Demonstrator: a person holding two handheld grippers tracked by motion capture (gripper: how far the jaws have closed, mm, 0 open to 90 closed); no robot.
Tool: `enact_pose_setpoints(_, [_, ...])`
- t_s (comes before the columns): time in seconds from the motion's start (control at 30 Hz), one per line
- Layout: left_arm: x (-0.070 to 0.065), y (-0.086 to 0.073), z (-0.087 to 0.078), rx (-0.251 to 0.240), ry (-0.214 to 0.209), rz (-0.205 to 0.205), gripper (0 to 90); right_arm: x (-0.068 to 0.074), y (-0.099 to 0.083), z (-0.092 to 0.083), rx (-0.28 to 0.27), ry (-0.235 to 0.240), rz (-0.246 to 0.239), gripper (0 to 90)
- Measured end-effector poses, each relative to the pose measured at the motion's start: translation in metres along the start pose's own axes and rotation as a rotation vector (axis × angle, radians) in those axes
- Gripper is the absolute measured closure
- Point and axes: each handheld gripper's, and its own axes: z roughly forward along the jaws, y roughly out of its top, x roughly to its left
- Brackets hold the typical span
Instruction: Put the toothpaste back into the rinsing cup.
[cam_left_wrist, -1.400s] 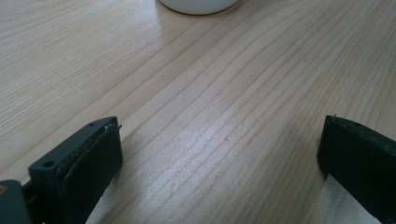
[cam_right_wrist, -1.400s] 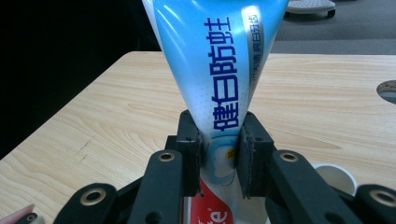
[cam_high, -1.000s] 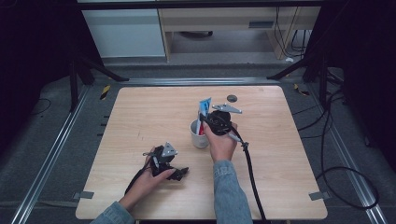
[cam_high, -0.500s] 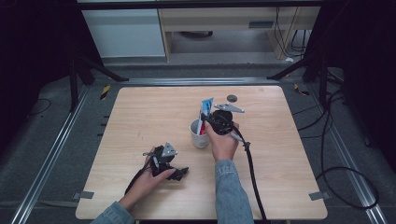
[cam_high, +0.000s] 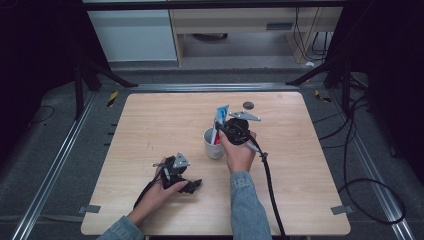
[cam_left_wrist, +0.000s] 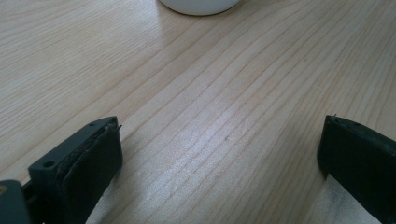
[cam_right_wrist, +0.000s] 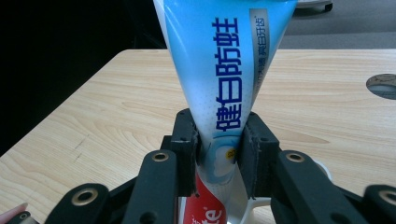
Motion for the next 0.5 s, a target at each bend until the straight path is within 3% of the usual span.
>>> enact_pose_setpoints(0.5, [0.0000, 0.0000, 0.0000, 0.000, -0.001, 0.000, 0.0, 0.0014, 0.0018, -0.0006, 0.006, -0.028, -0.018, 63.5])
